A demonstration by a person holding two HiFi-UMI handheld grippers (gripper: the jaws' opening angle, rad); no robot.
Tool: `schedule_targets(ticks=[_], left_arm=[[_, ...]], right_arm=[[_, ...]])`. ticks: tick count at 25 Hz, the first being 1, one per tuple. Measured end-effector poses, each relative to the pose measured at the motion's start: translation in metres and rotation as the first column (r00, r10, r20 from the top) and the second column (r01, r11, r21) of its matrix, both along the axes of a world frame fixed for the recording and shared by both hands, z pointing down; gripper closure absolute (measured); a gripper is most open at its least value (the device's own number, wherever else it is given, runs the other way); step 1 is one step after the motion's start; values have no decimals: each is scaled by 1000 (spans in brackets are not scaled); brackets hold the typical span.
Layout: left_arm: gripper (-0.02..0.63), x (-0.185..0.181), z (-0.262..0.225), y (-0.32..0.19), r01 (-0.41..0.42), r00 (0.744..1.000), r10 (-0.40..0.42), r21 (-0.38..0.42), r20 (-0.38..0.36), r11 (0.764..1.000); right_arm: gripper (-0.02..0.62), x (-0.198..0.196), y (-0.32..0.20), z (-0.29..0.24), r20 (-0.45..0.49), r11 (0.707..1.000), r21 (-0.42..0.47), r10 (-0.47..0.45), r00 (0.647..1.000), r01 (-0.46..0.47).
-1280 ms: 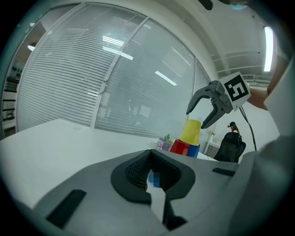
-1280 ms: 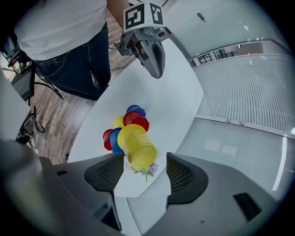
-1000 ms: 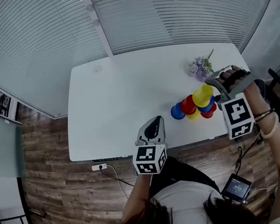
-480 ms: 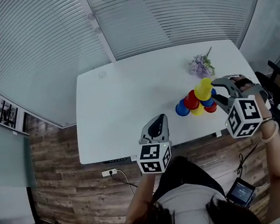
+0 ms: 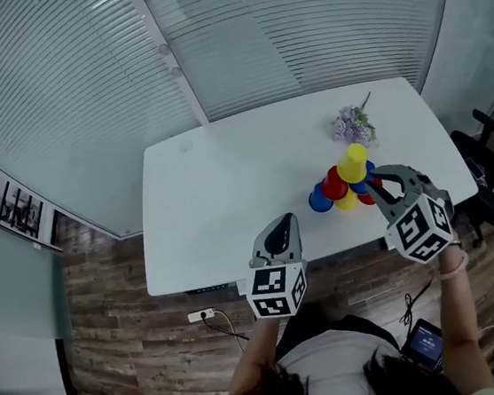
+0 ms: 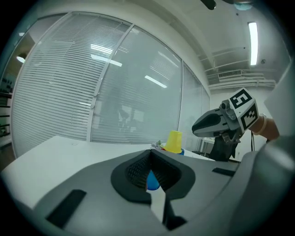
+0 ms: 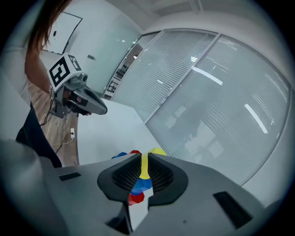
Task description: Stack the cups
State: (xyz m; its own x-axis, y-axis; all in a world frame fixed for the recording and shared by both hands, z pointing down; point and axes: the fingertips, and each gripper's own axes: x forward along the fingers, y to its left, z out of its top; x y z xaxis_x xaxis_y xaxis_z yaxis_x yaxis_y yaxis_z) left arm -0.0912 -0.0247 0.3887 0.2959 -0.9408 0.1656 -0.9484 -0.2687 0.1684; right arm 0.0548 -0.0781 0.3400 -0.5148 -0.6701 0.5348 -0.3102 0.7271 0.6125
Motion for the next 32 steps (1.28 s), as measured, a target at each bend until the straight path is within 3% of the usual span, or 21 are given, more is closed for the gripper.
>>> schedule_targets(ticks=[7,16,28,32], left_arm=[[589,27,-14,12,21,1000,-21,26,23,999],[589,72,-32,42,22,998,-25,56,50,998],[589,112,-59,86,3,998,-10,114,63,993],[589,120,-64,99,-2,997,-7,123,73,992]], right_arm=[[557,13,20,-5,251,998,-51,48,967,-36],[568,50,55,-26,515,996,-69,85,853,-58],[569,84,105,-29,653,993,-60,118,748,-105],[569,89,118,-30,673,991,-64,128,728,-115]])
